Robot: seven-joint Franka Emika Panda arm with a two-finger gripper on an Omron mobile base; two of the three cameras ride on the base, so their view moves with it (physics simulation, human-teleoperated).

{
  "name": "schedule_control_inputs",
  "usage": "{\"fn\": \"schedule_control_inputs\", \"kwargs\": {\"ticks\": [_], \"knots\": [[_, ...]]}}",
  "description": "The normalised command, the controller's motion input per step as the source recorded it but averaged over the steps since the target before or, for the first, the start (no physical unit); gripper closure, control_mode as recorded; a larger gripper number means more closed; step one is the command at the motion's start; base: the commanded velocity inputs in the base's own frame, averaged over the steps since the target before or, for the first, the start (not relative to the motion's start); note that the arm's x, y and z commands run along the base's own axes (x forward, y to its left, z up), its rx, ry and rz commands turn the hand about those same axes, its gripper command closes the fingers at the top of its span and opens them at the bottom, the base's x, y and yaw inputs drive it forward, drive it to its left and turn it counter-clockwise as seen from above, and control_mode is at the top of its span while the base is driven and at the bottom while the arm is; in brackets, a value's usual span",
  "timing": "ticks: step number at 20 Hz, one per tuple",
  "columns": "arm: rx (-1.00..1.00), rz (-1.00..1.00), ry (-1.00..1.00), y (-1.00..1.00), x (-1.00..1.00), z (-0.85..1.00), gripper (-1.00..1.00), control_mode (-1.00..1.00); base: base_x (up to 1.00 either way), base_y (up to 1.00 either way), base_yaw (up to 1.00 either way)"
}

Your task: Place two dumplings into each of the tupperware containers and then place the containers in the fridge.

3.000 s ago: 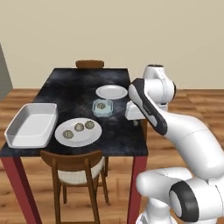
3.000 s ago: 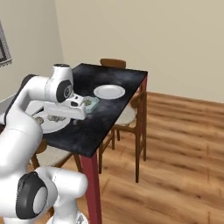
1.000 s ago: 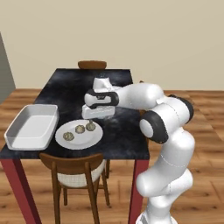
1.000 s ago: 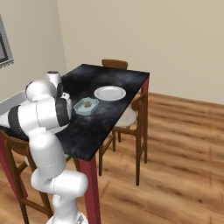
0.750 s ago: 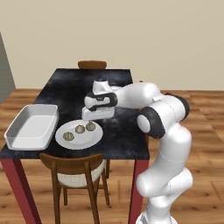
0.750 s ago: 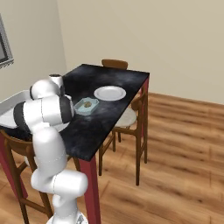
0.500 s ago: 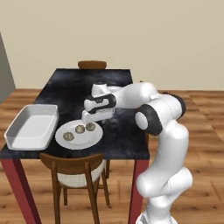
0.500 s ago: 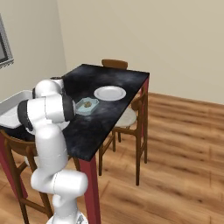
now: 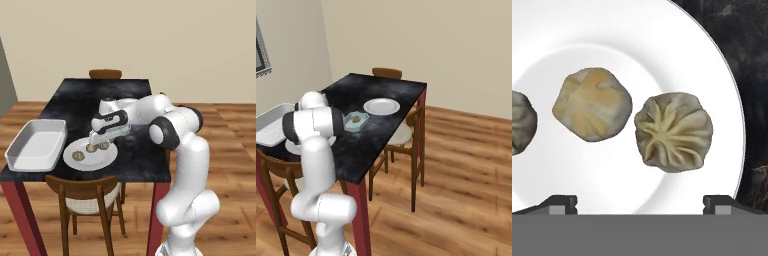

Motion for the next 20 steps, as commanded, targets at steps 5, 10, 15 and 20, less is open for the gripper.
{"fn": "schedule_control_inputs", "kwargs": {"ticks": [5,10,15,20], "knots": [[0.00,0.00,-0.07,0.00,0.24,-0.20,-1.00,-1.00,0.00,0.00,0.00],[0.00,0.00,-0.04,0.00,0.03,-0.37,-1.00,-1.00,0.00,0.00,0.00],[0.00,0.00,-0.05,0.00,0.19,-0.22,-1.00,-1.00,0.00,0.00,0.00],[0.00,0.00,-0.07,0.00,0.27,-0.02,-1.00,-1.00,0.00,0.00,0.00]]}}
